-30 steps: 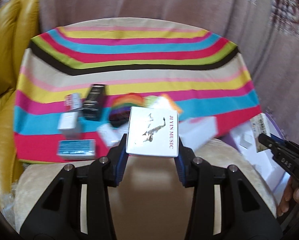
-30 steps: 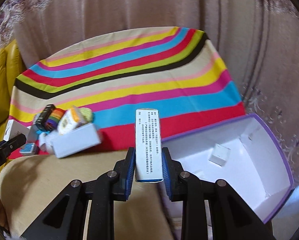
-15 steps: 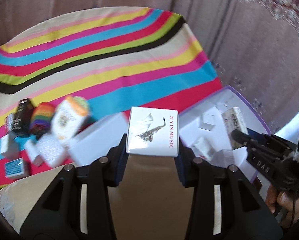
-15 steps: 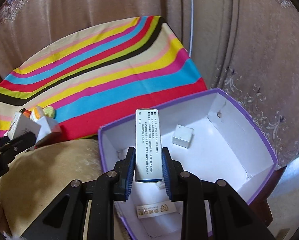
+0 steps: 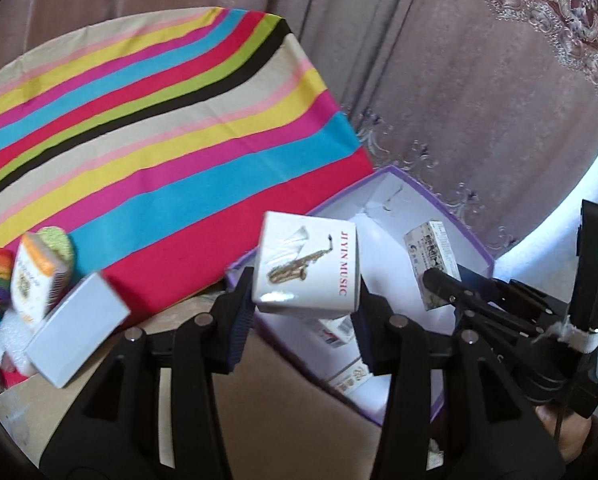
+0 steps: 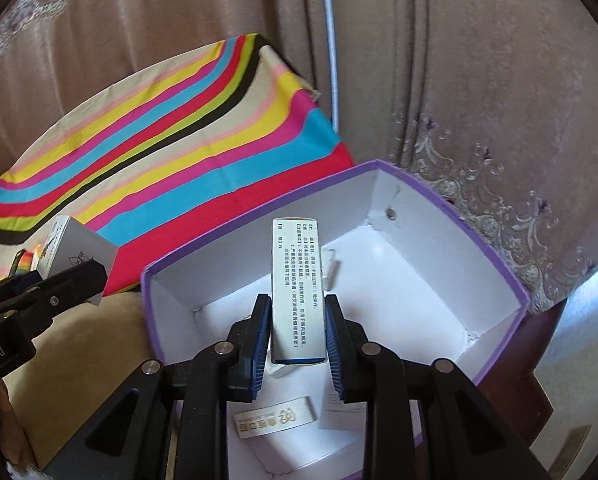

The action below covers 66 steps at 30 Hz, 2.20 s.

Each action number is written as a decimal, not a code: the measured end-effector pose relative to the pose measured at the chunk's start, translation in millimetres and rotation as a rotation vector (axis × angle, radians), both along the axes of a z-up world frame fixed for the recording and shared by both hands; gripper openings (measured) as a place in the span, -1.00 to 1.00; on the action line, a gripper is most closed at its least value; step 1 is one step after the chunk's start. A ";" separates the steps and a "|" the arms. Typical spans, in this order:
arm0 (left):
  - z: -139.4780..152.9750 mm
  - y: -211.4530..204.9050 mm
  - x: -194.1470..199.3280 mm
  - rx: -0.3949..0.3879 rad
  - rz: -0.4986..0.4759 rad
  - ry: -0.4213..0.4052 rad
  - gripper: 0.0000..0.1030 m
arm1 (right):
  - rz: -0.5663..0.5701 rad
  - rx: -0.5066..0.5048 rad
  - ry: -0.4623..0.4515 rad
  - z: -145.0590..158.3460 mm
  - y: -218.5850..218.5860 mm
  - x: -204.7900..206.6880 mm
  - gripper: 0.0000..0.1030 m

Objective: Organize objects
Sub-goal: 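Carry both boxes into the storage box and open both grippers, then move both open grippers back over the cloth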

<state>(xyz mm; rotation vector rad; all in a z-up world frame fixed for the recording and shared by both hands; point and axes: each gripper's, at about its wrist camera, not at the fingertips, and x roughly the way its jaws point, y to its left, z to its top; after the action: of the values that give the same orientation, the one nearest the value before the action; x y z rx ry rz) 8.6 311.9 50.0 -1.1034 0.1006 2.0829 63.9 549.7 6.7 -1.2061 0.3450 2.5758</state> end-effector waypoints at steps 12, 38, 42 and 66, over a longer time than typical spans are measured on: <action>3.9 -29.8 -6.5 0.057 0.091 -0.043 0.57 | 0.062 0.050 0.069 14.3 -19.5 0.6 0.40; 10.3 -223.7 -8.5 0.044 0.506 0.021 0.80 | 0.295 0.192 0.154 50.4 -133.1 -17.9 0.73; 6.1 -254.9 -9.7 0.052 0.565 0.004 0.80 | 0.381 0.153 0.126 44.1 -155.5 -25.4 0.73; -23.1 -336.6 -28.6 0.063 0.714 -0.114 0.80 | 0.739 0.139 -0.003 12.5 -240.6 -75.7 0.73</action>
<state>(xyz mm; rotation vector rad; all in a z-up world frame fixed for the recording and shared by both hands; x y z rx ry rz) -20.0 -24.7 26.9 -1.3461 -0.4781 2.6012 -11.8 309.1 19.3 -1.4887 -0.3526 3.1167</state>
